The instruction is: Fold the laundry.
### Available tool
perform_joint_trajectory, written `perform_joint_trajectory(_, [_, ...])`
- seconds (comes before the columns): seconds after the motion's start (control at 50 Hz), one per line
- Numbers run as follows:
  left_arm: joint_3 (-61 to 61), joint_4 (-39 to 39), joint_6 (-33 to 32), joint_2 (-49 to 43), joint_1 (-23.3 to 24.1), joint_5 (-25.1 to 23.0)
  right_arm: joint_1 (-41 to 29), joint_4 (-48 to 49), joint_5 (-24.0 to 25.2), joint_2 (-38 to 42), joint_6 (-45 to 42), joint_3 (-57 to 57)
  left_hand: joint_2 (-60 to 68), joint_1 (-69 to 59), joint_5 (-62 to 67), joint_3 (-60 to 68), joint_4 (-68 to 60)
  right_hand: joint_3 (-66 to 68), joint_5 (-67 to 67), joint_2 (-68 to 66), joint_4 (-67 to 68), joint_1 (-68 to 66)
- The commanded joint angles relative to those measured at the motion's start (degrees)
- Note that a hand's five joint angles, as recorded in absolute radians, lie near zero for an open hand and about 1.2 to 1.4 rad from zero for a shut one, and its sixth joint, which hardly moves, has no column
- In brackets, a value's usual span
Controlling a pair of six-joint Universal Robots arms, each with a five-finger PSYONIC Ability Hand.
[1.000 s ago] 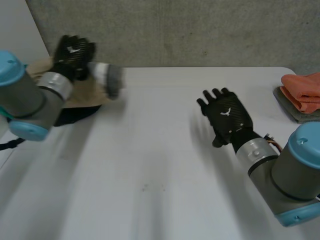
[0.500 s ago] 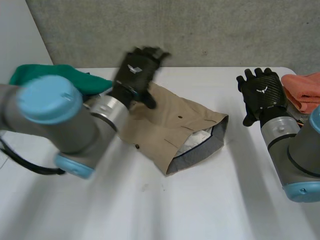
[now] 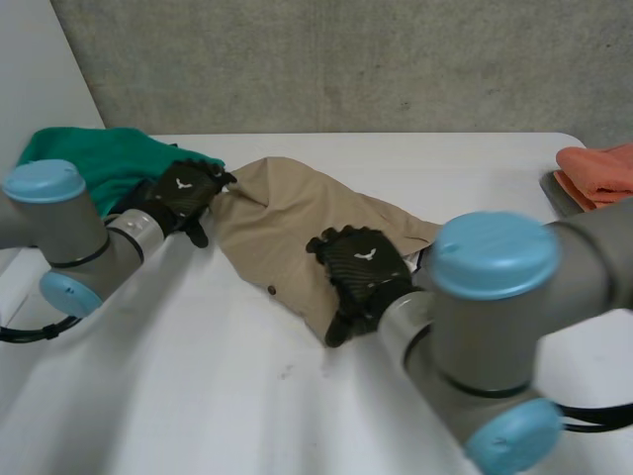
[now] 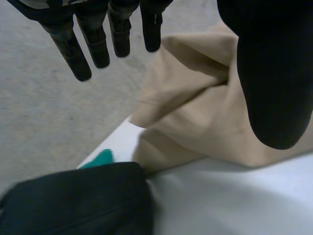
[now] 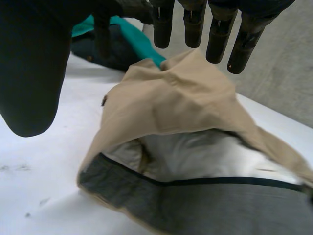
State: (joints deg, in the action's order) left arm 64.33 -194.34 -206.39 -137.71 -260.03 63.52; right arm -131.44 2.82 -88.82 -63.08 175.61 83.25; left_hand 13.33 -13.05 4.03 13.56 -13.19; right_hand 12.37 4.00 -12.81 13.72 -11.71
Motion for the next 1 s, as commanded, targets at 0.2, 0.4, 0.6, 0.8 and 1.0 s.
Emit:
perform_joint_trajectory(0.2, [-11.25,0.28,-5.51,-11.35,1.9,2.92,-5.06,9.72,-12.69,16.76,-10.01,-12.5,57.73,-58.01,57.03,57.5,-57.87,67.38,65.75,-66.94,66.03,-68.04])
perform_joint_trajectory(0.4, [-8.62,-4.29,-8.59,-4.6,5.85,9.6,-4.01,14.05,-12.17,2.53,-10.2,-6.17,66.67,-66.95,65.97,66.44,-66.81,67.63,66.0,-67.19,66.28,-68.29])
perform_joint_trajectory(0.6, [4.73,-4.29,0.63,18.33,7.61,13.38,2.93,10.2,-6.2,-12.31,-10.81,-3.71,66.67,-66.95,65.97,66.44,-66.81,67.63,66.0,-67.19,66.28,-68.29])
perform_joint_trajectory(0.8, [16.44,-4.47,7.85,44.44,11.39,13.03,7.86,2.71,-2.32,-22.96,-9.84,-6.43,66.67,-66.95,65.97,66.44,-66.81,67.63,66.0,-67.19,66.28,-68.29])
perform_joint_trajectory(1.0, [11.71,-4.29,7.94,40.71,12.62,13.03,10.85,2.71,-1.62,-23.94,-9.84,-9.59,66.67,-66.95,65.97,66.44,-66.81,67.63,66.0,-67.19,66.28,-68.29])
